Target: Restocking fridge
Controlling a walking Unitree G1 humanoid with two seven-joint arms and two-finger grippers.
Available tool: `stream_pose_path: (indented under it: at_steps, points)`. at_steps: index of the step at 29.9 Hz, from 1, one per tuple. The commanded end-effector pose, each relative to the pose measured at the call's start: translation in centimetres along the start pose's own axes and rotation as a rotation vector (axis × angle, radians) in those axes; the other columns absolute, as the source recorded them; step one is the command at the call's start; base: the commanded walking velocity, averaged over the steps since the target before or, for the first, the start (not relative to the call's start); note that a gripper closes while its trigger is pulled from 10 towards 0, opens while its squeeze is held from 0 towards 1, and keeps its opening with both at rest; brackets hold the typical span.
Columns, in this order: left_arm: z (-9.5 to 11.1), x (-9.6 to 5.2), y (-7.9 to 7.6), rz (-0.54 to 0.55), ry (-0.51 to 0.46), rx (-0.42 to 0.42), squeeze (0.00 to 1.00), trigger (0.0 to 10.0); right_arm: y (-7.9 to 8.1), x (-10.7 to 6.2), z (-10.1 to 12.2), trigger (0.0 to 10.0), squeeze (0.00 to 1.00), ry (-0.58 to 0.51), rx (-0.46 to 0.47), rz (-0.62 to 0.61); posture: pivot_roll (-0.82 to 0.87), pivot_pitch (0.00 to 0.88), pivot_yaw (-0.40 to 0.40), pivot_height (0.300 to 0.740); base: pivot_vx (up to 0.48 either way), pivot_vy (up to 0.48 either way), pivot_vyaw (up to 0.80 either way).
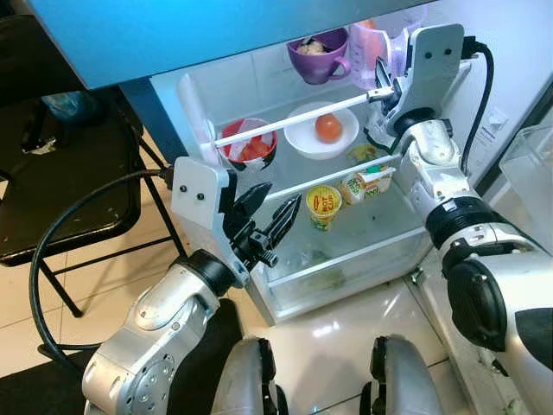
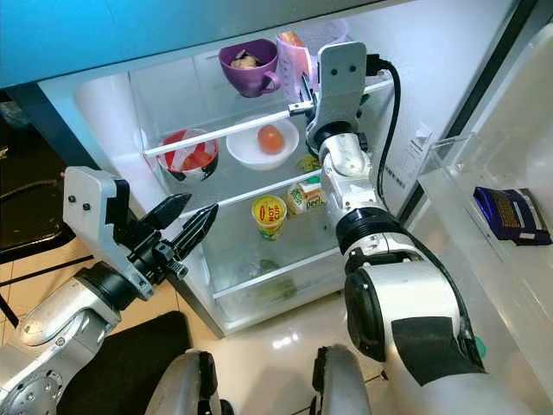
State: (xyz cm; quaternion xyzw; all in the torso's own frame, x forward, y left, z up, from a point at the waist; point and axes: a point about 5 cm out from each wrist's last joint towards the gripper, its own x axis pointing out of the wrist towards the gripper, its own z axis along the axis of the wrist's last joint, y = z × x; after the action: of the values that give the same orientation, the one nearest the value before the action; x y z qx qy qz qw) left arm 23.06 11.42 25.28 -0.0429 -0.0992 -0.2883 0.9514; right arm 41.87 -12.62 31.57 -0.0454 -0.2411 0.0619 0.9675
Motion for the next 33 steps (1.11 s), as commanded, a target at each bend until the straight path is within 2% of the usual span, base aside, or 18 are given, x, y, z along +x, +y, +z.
stream_pose_path:
  at_steps: [1,5,13,18,22,23,24,25,33]
  points:
    - [0.0,-0.1,-0.3,-0.013,0.010,-0.004,0.00,10.0,0.1,-0.7,-2.3,10.0,0.00,0.142,-0.018,0.017,0.13,0.326,0.082,0.619,0.000,0.000,0.00]
    - [0.0,-0.1,-0.3,-0.016,0.011,-0.006,0.00,10.0,-0.5,-0.6,-2.3,10.0,0.00,0.171,-0.049,-0.007,0.13,0.325,0.082,0.619,0.000,0.000,0.00]
    - [0.0,0.0,-0.4,-0.023,0.012,-0.009,0.00,10.0,-1.8,-0.2,-1.6,10.0,0.00,0.176,0.004,-0.082,0.12,0.320,0.081,0.619,0.000,0.000,0.00]
    - [-0.2,0.1,-0.5,-0.025,0.014,-0.015,0.00,10.0,-3.1,0.3,0.3,10.0,0.00,0.075,0.004,-0.151,0.11,0.312,0.079,0.619,0.000,0.000,0.00]
    - [-0.3,0.1,-0.6,-0.032,0.014,-0.018,0.00,10.0,-3.4,0.5,1.1,10.0,0.00,0.032,-0.022,-0.146,0.11,0.305,0.079,0.619,0.000,0.000,0.00]
    - [-0.4,0.2,-0.7,-0.036,0.014,-0.020,0.00,10.0,-3.4,0.6,1.5,10.0,0.67,0.016,-0.030,-0.137,0.10,0.302,0.079,0.619,0.000,0.000,0.00]
    - [-0.4,0.2,-0.7,-0.037,0.014,-0.021,0.00,10.0,-3.5,0.7,1.5,10.0,0.67,0.014,-0.028,-0.136,0.10,0.302,0.079,0.619,0.000,0.000,0.00]
    - [-0.4,0.2,-0.7,-0.039,0.013,-0.021,0.00,10.0,-3.5,0.7,1.5,10.0,1.00,0.018,-0.025,-0.131,0.10,0.299,0.079,0.619,0.000,0.000,0.00]
    - [-0.4,0.3,-0.7,-0.040,0.012,-0.019,0.00,10.0,-3.4,0.6,1.5,10.0,1.00,0.011,-0.012,-0.098,0.10,0.291,0.078,0.619,0.000,0.000,0.00]
